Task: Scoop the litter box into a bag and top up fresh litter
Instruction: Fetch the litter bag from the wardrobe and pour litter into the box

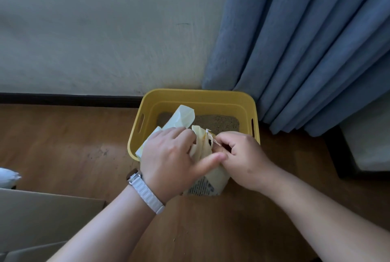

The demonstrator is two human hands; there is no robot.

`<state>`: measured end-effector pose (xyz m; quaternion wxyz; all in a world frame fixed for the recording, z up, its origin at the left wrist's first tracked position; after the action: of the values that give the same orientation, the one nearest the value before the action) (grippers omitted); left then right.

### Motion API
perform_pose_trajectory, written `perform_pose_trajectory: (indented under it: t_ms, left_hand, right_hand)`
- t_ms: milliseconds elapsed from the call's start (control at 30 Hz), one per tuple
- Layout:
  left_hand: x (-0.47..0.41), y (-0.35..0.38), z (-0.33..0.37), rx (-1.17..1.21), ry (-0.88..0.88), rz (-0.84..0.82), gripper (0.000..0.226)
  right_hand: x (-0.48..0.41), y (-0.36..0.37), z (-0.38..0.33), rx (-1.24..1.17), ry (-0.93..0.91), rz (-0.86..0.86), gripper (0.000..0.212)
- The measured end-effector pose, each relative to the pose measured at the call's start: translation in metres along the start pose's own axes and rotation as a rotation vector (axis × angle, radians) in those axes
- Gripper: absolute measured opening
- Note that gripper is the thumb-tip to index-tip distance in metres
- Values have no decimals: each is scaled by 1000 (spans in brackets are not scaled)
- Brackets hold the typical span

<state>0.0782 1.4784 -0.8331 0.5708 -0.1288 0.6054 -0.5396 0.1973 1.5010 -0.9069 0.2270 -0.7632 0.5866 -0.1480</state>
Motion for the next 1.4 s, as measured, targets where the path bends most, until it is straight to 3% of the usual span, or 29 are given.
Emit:
perform_pose_trajectory:
  t_ms: [133,200,300,433,500,633,700,767,900,1000,1100,1267,1400]
  left_hand:
    - [3,10,-1,-11,-34,-101,108]
    - [6,19,1,-59,-17,-190,114]
    - [11,35,4,-125,12,-295,97]
    - [13,41,2,-131,28,-271,36]
    - [12,40,-3,-87,24,-254,19]
    - [9,38,-3,-49,40,-232,12]
    - [5,29,-4,-35,29,-178,17]
    - [-2,12,-13,-34,-48,-93,23]
    - [-12,-28,-35,15,-252,100,18]
    - [-14,-43,-49,111,-384,185,19]
    - [-11,-50,-59,193,-478,245,22]
    - [-10,-56,-64,315,-524,307,25]
    - [-10,-55,-63,309,-531,293,19]
  right_hand:
    - [-3,-3,-1,-57,-11,36,26]
    - [-1,2,1,-46,4,29,27]
    - [0,9,7,-47,37,-2,30]
    - [2,21,3,-60,17,-72,23]
    - [2,24,-1,-87,11,-85,24]
    - [2,21,0,-231,85,-122,13]
    - [4,15,10,-170,126,-129,11]
    - [6,13,30,-44,235,-193,28]
    - [30,31,73,211,444,-532,89]
    - [35,32,90,310,466,-534,109]
    - [31,21,103,309,516,-422,105]
    - [22,7,107,240,527,-308,62]
    - [25,9,113,57,539,-257,49]
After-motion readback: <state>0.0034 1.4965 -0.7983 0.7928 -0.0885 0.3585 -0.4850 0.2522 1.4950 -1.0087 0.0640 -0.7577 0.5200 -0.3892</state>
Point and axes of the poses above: each hand's wrist, its own x-axis away from the middle knuckle, its own y-axis out of the palm, z = x × y, the point moved 10 cm from there along -x, towards the middle knuckle, and after that the axes turned 4 degrees about -x, right-handed, at the moved point
